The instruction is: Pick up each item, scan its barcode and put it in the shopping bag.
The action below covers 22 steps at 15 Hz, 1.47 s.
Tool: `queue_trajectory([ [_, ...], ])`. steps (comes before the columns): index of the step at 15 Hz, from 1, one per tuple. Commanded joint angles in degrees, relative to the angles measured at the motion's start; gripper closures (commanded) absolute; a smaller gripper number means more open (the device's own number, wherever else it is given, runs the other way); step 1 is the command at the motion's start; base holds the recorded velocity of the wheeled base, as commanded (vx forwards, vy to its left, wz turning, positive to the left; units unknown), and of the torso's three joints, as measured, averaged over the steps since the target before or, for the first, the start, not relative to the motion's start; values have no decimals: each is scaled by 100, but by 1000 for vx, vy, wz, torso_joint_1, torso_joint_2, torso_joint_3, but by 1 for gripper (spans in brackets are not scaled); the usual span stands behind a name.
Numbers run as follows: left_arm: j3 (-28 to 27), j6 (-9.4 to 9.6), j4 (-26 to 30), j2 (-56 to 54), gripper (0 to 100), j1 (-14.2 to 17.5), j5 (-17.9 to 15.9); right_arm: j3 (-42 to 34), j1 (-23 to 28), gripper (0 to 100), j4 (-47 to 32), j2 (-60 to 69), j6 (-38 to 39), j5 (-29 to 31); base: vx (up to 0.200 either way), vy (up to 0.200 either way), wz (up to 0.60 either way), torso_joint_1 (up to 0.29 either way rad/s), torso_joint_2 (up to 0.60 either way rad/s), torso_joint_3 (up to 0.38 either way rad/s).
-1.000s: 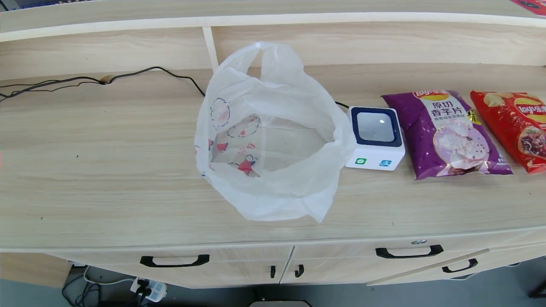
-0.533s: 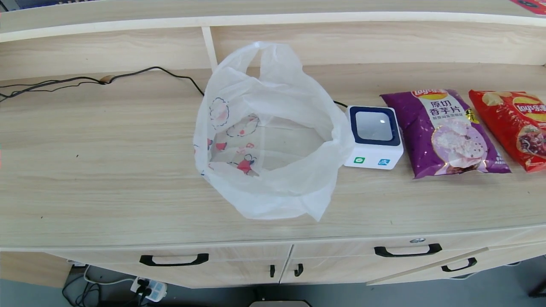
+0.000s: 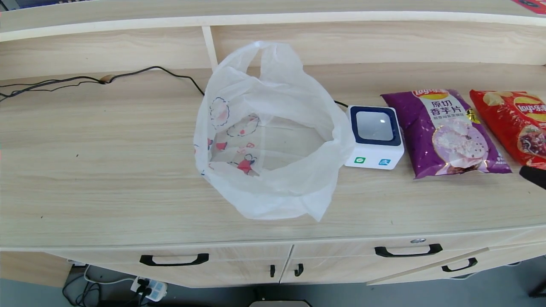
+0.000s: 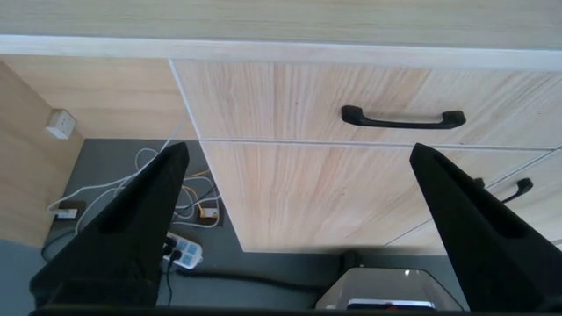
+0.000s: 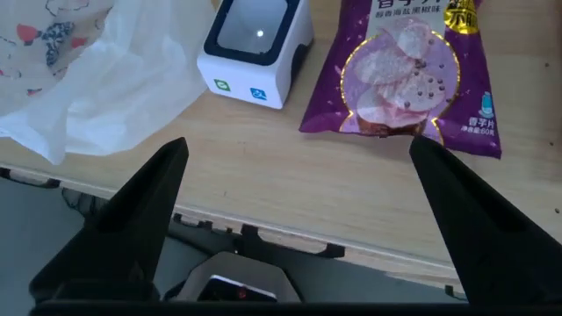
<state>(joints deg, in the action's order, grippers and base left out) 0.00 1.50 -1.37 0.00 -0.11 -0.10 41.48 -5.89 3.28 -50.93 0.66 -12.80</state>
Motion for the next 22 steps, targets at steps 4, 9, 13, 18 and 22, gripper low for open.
queue_trajectory([
  [4, 0, -1, -4, 9, 0, 2, 1, 967, 369, 0, 155, -1815, -303, -267, 0, 0, 0, 0, 0, 0],
  [9, 0, -1, -4, 9, 0, 2, 1, 1661, 782, 0, -3, -2694, -866, -328, 0, 0, 0, 0, 0, 0],
  [13, 0, -1, -4, 9, 0, 2, 1, 1951, 888, 0, 15, -3177, -1156, -311, 0, 0, 0, 0, 0, 0],
  [18, 0, -1, -4, 9, 0, 2, 1, 2347, 976, 0, 6, -3538, -1191, -320, 0, 0, 0, 0, 0, 0],
  [22, 0, -1, -4, 9, 0, 2, 1, 2733, 1011, 0, 50, -3924, -1208, -293, 0, 0, 0, 0, 0, 0],
])
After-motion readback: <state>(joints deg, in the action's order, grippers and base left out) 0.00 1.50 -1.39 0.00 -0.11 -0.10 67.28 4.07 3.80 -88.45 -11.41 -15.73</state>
